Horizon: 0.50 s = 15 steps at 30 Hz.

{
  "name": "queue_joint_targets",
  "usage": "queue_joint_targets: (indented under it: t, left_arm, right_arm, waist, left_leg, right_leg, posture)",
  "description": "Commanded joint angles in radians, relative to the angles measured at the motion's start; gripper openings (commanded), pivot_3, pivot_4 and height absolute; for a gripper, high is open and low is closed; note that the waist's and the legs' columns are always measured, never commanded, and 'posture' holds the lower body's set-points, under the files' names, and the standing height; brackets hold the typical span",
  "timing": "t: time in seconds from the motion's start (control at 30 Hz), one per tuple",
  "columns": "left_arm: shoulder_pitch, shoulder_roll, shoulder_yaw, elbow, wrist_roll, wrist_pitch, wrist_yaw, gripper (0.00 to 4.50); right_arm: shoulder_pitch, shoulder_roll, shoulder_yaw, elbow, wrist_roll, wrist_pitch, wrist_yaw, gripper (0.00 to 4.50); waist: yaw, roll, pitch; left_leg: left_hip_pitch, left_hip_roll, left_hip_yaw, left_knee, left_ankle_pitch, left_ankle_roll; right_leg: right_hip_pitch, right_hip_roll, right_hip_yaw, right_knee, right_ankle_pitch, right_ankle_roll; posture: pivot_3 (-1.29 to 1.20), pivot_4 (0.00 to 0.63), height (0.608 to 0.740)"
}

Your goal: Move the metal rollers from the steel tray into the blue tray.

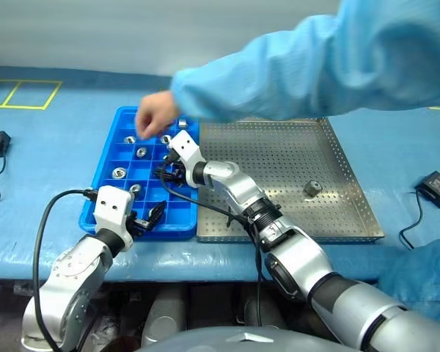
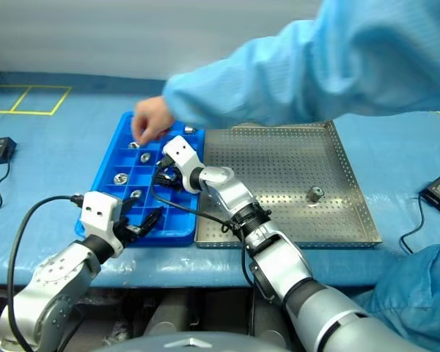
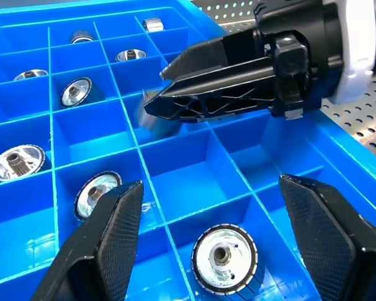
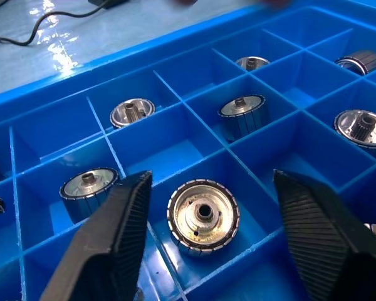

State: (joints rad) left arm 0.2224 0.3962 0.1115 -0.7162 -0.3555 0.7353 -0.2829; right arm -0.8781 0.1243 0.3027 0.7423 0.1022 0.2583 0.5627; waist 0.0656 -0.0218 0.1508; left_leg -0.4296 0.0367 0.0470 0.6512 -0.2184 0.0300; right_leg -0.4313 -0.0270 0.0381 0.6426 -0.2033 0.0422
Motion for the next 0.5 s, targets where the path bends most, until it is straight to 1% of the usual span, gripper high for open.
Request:
queue_joint_targets:
  t: [0.03,0.1,0.17,0.3,0.43,0.5]
  left_arm:
    - [-0.019,-0.002,-0.015,-0.033,-0.002,-0.011,-0.001,3.76]
    - [-0.037,-0.004,-0.029,-0.020,-0.003,-0.013,-0.007,3.76]
    - [-0.057,-0.007,-0.047,-0.007,-0.004,-0.017,-0.012,3.76]
    - [-0.102,-0.021,-0.082,0.029,-0.005,-0.030,-0.023,3.76]
    - [-0.151,-0.032,-0.112,0.081,0.000,-0.054,-0.042,3.76]
    - [-0.170,-0.036,-0.122,0.104,-0.001,-0.066,-0.052,3.76]
  right_arm:
    - [0.033,0.001,-0.011,-0.109,-0.005,-0.013,0.016,3.63]
    - [0.074,-0.014,-0.015,-0.204,-0.001,0.023,0.009,3.63]
    - [0.132,-0.039,-0.019,-0.340,0.012,0.092,0.008,3.63]
    - [0.270,-0.140,-0.011,-0.656,0.003,0.253,-0.009,3.63]
    - [0.397,-0.237,-0.096,-0.938,0.004,0.424,-0.091,3.63]
    - [0.444,-0.273,-0.129,-1.027,-0.013,0.487,-0.141,3.63]
  waist:
    - [0.001,0.000,0.000]
    - [0.002,0.000,0.000]
    - [0.004,0.000,0.000]
    - [0.005,0.000,0.000]
    - [-0.004,0.000,0.000]
    - [-0.011,0.000,0.000]
  left_leg:
    - [0.000,0.000,0.000,0.000,0.000,0.000]
    - [0.000,0.000,0.000,-0.001,0.000,0.000]
    - [-0.001,0.000,-0.001,-0.002,0.000,-0.001]
    - [-0.001,0.000,-0.002,-0.001,0.000,-0.001]
    - [-0.001,0.000,-0.001,-0.001,0.000,-0.001]
    - [-0.001,0.000,-0.001,-0.001,0.000,-0.001]
  right_leg:
    - [0.000,0.000,0.000,0.000,0.000,0.000]
    - [0.000,0.000,-0.001,0.000,-0.001,-0.001]
    - [0.000,0.000,-0.001,0.000,-0.001,-0.002]
    - [0.000,-0.001,-0.002,-0.001,-0.001,-0.002]
    - [0.000,-0.001,-0.002,0.000,-0.001,-0.002]
    - [0.000,-0.001,-0.002,0.000,-0.002,-0.002]
  posture:
    - [0.26,0.150,0.740]
    - [0.24,0.150,0.740]
    - [0.23,0.150,0.740]
    - [0.18,0.150,0.740]
    - [0.14,0.150,0.740]
    - [0.10,0.150,0.740]
